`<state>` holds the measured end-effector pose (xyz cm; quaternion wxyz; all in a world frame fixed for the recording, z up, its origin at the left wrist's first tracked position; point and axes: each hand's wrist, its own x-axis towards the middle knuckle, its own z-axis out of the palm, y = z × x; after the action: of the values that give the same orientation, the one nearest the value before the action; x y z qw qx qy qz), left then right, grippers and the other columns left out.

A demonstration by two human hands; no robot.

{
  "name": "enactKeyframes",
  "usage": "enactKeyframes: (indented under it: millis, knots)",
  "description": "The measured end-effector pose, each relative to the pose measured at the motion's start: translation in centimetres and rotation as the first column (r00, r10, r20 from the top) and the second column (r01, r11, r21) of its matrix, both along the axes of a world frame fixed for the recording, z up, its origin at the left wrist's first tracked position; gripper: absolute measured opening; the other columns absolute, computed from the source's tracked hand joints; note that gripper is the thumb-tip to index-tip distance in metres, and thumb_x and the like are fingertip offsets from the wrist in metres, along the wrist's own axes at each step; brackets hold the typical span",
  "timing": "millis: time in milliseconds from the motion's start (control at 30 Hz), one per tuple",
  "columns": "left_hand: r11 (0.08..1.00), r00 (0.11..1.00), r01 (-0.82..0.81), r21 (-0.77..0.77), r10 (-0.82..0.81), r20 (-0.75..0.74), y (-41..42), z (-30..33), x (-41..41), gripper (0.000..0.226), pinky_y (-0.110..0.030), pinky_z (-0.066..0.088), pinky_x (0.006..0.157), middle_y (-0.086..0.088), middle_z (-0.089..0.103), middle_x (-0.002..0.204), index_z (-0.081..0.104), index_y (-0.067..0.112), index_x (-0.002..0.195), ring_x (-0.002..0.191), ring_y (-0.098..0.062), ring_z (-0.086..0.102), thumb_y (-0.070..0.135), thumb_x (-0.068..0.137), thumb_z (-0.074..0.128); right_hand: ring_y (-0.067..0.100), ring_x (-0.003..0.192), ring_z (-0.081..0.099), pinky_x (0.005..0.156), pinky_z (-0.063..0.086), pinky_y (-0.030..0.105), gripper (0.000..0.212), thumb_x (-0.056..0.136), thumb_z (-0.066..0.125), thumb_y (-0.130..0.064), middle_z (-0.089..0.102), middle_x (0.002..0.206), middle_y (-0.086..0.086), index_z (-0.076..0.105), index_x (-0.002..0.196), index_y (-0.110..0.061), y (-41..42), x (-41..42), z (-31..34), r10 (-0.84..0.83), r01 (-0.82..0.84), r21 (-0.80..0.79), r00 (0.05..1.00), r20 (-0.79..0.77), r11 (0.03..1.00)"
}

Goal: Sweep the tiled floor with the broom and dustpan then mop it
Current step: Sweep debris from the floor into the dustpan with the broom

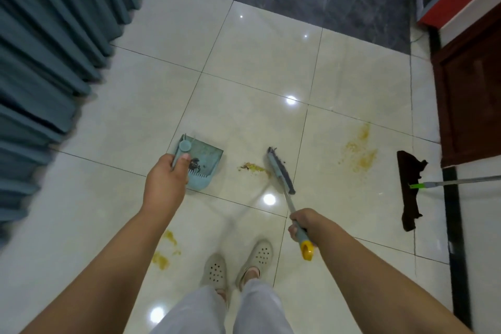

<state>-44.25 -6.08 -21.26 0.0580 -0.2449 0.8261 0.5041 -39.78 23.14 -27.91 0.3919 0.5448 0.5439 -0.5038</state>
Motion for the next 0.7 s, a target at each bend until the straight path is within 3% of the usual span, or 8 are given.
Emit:
enactKeyframes:
  millis: [133,400,700]
  knots:
    - [0.999,0.999,-0.041,0.011,0.040,0.016,-1.9,-0.5,0.7,0.034,-0.031,0.039,0.056,-0.002,0.052,0.063,0.045,0.019,0.068,0.054,-0.021,0.046,0.042,0.094,0.046,0.014,0.020,0.039,0.032,0.040,0.014,0.008,0.097,0.042,-0.004,0.040,0.069,0.011,0.043,0.089,-0.001,-4.1,-0.6,-0.3,-0.110,0.107,-0.087,0.993,-0.030,0.990]
    - [0.993,0.994,-0.111,-0.037,0.112,0.012,-4.6,-0.7,2.2,0.034,-0.027,0.037,0.050,0.001,0.053,0.063,0.046,0.021,0.067,0.055,-0.018,0.049,0.040,0.095,0.046,0.016,0.021,0.040,0.029,0.038,0.015,0.003,0.094,0.045,-0.004,0.042,0.067,0.010,0.043,0.093,-0.002,-8.5,-2.3,0.7,-0.203,0.196,-0.139,0.978,-0.044,0.971]
    - [0.980,0.982,-0.186,-0.070,0.186,0.006,-6.2,0.6,2.6,0.038,-0.031,0.036,0.054,-0.007,0.055,0.069,0.051,0.006,0.080,0.064,-0.027,0.051,0.039,0.096,0.044,0.014,0.018,0.035,0.030,0.037,0.012,0.011,0.095,0.041,-0.004,0.040,0.064,0.010,0.044,0.085,0.000,-10.0,-1.8,3.7,-0.180,0.172,-0.105,0.981,-0.077,0.980]
